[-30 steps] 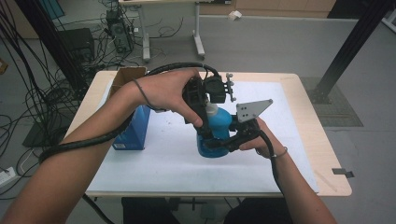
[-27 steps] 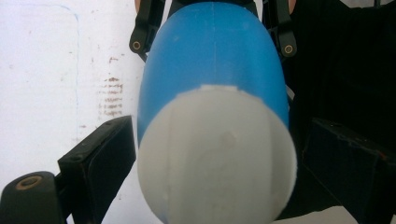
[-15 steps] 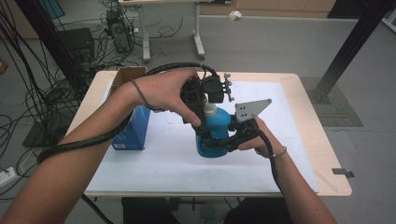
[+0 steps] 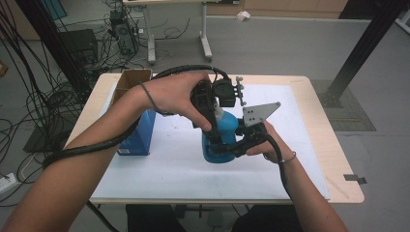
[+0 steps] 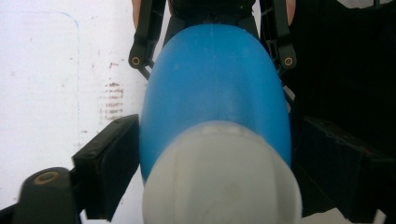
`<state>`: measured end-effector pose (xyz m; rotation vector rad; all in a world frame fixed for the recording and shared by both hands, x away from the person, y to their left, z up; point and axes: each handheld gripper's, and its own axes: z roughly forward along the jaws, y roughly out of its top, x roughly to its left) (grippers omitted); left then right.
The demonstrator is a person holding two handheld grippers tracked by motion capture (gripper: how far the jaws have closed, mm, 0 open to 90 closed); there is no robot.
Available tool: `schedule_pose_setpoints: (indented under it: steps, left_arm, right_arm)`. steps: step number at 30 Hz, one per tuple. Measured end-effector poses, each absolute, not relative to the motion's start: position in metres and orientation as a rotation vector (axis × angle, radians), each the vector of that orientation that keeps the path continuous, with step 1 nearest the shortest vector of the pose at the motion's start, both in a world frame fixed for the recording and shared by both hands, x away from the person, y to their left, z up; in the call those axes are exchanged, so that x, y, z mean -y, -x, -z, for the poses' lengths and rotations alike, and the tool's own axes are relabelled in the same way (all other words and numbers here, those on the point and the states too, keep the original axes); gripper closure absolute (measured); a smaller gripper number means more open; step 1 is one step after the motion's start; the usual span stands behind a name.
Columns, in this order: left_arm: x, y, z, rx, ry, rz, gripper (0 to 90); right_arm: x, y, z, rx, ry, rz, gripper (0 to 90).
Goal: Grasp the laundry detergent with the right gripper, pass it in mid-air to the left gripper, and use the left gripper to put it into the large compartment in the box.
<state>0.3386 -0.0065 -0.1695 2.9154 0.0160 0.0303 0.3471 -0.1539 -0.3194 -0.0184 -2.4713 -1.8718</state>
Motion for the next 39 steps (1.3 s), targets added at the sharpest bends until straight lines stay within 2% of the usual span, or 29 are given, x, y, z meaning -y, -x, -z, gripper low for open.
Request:
schedule_pose_setpoints:
  steps: [11,22,39]
  left_arm:
    - [0.0084,-0.3395,0.1684,-0.008,-2.921,-0.023,30.1]
    - [0.0076,-0.3408,0.1672,-0.023,-2.923,-0.033,37.0]
    - [0.0103,-0.3410,0.1668,-0.044,-2.929,-0.035,37.7]
  right_arm:
    - [0.1550,-0.3470,0.3189,2.474,0.015,1.873,43.8]
    - [0.1537,-0.3465,0.3191,2.478,0.004,1.872,43.8]
    - [0.1538,-0.3473,0.3200,2.466,0.003,1.885,43.9]
